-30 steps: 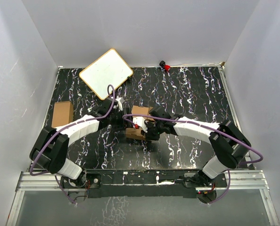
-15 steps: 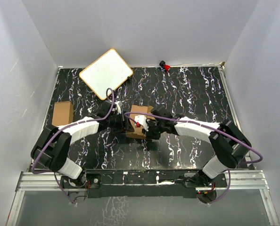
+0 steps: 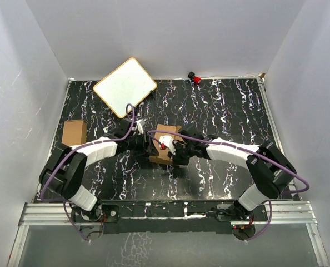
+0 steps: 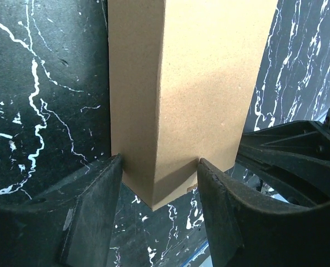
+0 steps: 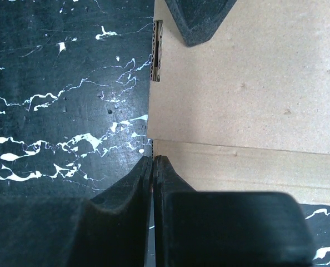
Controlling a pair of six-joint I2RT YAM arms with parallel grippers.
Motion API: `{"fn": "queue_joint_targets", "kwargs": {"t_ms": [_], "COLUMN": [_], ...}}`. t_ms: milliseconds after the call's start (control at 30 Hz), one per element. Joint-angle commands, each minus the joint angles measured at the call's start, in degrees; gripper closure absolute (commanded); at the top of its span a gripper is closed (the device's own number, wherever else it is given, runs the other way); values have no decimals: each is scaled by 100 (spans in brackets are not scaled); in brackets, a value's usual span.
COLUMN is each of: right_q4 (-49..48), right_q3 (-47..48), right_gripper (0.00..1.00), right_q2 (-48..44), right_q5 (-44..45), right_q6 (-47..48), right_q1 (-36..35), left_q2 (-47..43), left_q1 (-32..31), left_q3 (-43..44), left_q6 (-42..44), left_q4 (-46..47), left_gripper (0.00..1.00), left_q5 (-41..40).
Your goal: Fold the paper box
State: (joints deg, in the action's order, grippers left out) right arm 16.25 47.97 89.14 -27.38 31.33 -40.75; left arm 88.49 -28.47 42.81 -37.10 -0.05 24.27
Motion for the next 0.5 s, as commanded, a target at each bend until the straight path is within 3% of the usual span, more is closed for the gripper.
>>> {"fn": "queue_joint_targets", "kwargs": {"t_ms": [0, 467], "right_q4": [-216, 417], "right_q3": [324, 1150], "right_gripper": [92, 92], "right_q2": [-66, 413], "right_q5": [-232, -144], "right_q6": [-129, -71], "right_q1": [15, -219], "left_q2": [134, 252], "left_q1": [-17, -187], "left_q3": [69, 269], "left_q6": [91, 37], "left_q4": [-136, -236], "left_gripper": [47, 48], "left_q5": [93, 69]}}
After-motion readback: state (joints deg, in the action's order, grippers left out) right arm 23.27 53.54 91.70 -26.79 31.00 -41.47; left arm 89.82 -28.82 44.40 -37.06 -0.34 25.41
